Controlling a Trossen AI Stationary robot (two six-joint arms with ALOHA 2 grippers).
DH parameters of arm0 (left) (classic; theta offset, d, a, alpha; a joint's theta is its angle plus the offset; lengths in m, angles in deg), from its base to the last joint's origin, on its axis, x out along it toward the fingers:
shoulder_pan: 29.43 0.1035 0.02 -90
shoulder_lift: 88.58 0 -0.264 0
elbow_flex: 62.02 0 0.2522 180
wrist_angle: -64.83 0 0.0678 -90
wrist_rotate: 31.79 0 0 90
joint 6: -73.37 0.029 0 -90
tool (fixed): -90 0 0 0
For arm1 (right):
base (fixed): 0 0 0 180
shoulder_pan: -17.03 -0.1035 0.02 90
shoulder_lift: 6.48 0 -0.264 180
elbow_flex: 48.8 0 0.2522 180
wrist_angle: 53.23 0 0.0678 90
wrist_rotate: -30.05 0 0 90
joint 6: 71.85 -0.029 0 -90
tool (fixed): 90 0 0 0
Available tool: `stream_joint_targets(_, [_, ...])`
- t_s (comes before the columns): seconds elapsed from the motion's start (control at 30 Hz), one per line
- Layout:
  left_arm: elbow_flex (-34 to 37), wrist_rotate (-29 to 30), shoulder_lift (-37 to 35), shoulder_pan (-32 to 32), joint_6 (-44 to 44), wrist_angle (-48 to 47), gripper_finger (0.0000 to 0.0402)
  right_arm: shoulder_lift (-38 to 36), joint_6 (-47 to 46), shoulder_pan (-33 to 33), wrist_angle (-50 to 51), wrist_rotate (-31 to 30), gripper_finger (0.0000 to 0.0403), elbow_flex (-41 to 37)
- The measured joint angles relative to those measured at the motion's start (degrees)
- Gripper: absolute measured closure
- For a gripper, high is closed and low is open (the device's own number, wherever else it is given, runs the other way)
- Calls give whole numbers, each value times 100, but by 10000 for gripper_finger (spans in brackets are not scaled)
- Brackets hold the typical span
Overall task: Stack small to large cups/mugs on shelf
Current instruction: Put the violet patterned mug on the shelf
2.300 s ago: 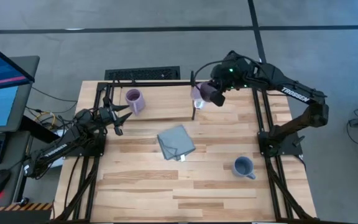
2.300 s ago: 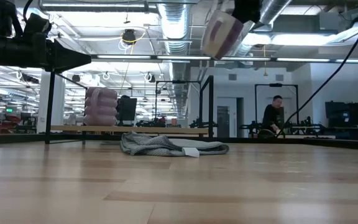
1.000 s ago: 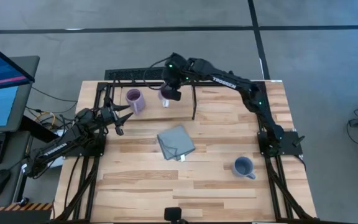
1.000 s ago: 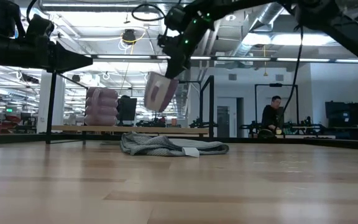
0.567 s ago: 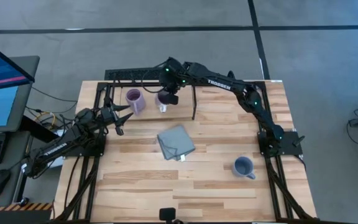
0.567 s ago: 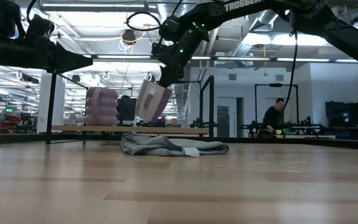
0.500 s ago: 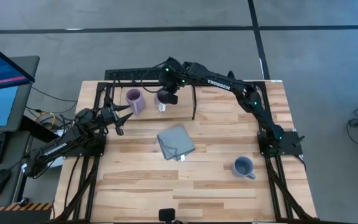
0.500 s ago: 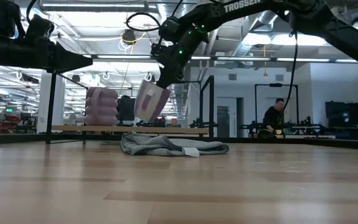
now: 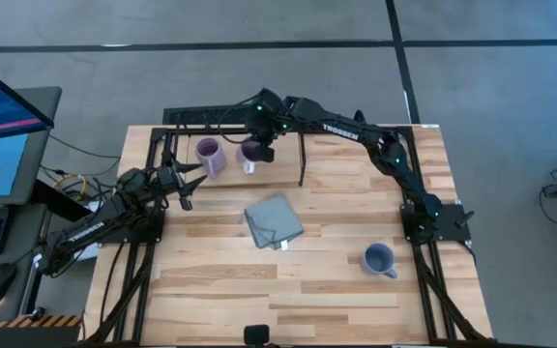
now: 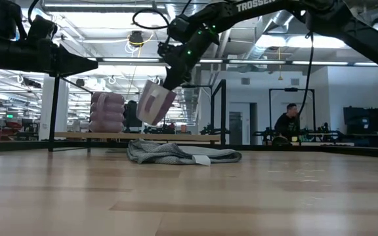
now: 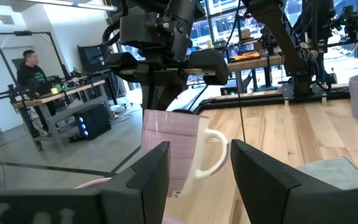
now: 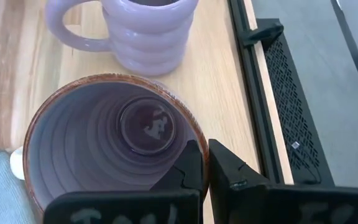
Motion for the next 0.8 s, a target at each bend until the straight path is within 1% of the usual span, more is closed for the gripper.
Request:
stream_joint_targets(0.2, [0, -2, 0, 0, -2, 0, 240, 0, 3, 2, -2, 140, 386, 0])
stream_joint_targets(0.4, [0, -2, 0, 0, -2, 0, 240, 0, -42, 0, -156, 146, 386, 0])
stream_joint_targets(0.8, [0, -7, -2, 0, -27, 2, 240, 0, -92, 2, -132, 142, 386, -2])
